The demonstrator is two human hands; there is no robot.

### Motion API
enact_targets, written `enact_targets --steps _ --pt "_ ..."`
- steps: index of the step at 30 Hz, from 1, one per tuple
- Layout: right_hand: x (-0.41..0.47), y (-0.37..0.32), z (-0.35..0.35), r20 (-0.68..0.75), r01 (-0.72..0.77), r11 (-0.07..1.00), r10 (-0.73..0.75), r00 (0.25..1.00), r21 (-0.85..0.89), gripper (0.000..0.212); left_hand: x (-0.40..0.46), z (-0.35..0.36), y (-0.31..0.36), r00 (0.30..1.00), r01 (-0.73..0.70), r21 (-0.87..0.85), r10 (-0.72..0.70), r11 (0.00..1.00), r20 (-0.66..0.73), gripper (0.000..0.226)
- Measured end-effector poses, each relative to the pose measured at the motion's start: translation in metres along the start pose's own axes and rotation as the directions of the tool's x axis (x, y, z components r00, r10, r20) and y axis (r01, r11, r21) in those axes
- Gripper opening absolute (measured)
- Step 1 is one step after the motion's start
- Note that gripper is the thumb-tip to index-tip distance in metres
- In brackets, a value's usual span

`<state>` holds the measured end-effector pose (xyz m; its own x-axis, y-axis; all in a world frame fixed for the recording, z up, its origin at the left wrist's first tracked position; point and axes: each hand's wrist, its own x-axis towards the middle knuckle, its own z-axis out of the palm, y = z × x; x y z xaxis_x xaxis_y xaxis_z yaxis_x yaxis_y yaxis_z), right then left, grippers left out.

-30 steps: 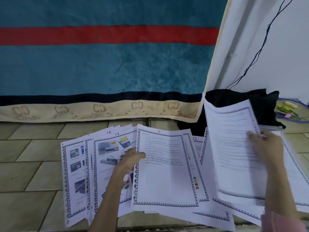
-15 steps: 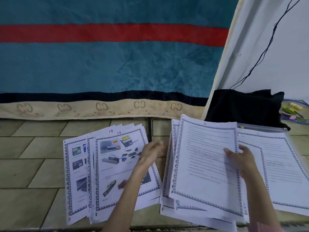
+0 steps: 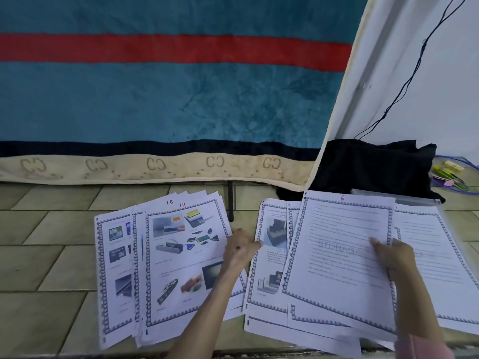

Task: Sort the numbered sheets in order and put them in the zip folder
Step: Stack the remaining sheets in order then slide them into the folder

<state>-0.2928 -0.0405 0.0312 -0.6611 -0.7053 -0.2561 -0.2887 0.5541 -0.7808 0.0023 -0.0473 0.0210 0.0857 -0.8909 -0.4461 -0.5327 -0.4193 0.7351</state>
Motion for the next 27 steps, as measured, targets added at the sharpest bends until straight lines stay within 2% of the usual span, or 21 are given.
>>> enact_targets --steps 4,5,8,9,11,12,15,17,20,22,23,25,26,27 --pt "0.014 0.014 -0.007 0.135 -0.18 0.952 0.15 0.979 0.249 0.071 0.0 0.009 0.005 0.998 -0.059 0.001 0.059 0.998 0.019 0.025" --pt "0.033 0.029 -0.007 0.143 -0.194 0.942 0.16 0.977 0.274 0.072 0.0 0.008 0.006 0.998 -0.059 -0.009 0.059 0.998 0.008 0.024" --pt "0.054 0.048 -0.014 0.154 -0.211 0.919 0.168 0.974 0.332 0.052 0.004 -0.01 0.001 1.0 -0.03 -0.057 0.029 0.998 -0.008 0.016" --pt "0.049 0.045 -0.017 0.182 -0.221 0.904 0.163 0.97 0.365 0.057 0.007 -0.019 -0.003 1.0 -0.014 -0.083 0.012 0.996 -0.029 0.016" --pt "0.022 0.024 -0.021 0.225 -0.239 0.895 0.161 0.961 0.378 0.095 0.013 -0.039 -0.014 0.994 0.031 -0.183 -0.05 0.983 -0.101 0.022" --pt "0.016 0.018 -0.022 0.207 -0.211 0.897 0.138 0.969 0.388 0.095 0.016 -0.049 -0.021 0.987 0.045 -0.233 -0.079 0.971 -0.139 0.025" --pt "0.002 0.01 -0.019 0.085 -0.108 0.957 0.088 0.992 0.269 0.045 0.019 -0.065 -0.033 0.973 0.075 -0.337 -0.142 0.939 -0.18 0.038" --pt "0.002 0.008 -0.015 0.012 -0.022 0.989 0.02 1.0 0.148 0.03 0.02 -0.067 -0.036 0.975 0.065 -0.344 -0.133 0.937 -0.176 0.04" --pt "-0.001 -0.003 -0.002 -0.071 0.063 0.985 -0.075 0.995 -0.159 0.042 0.014 -0.06 -0.034 0.983 0.05 -0.261 -0.094 0.964 -0.159 0.039" --pt "-0.012 -0.016 0.012 -0.156 0.173 0.929 -0.234 0.96 -0.326 0.053 0.013 -0.054 -0.036 0.988 0.038 -0.284 -0.078 0.958 -0.13 0.039" --pt "-0.021 -0.023 0.021 -0.189 0.262 0.903 -0.339 0.921 -0.34 0.052 0.013 -0.051 -0.036 0.99 0.035 -0.287 -0.074 0.957 -0.124 0.038" --pt "-0.048 -0.037 0.049 -0.1 0.494 0.84 -0.524 0.846 -0.224 0.04 0.015 -0.048 -0.038 0.988 0.034 -0.222 -0.067 0.974 -0.142 0.035" --pt "-0.065 -0.045 0.066 0.025 0.591 0.799 -0.593 0.805 -0.112 0.034 0.016 -0.048 -0.039 0.986 0.031 -0.187 -0.061 0.982 -0.157 0.037" --pt "-0.085 -0.051 0.083 0.201 0.67 0.743 -0.653 0.73 -0.017 0.031 0.017 -0.048 -0.04 0.982 0.036 -0.153 -0.063 0.988 -0.177 0.046"
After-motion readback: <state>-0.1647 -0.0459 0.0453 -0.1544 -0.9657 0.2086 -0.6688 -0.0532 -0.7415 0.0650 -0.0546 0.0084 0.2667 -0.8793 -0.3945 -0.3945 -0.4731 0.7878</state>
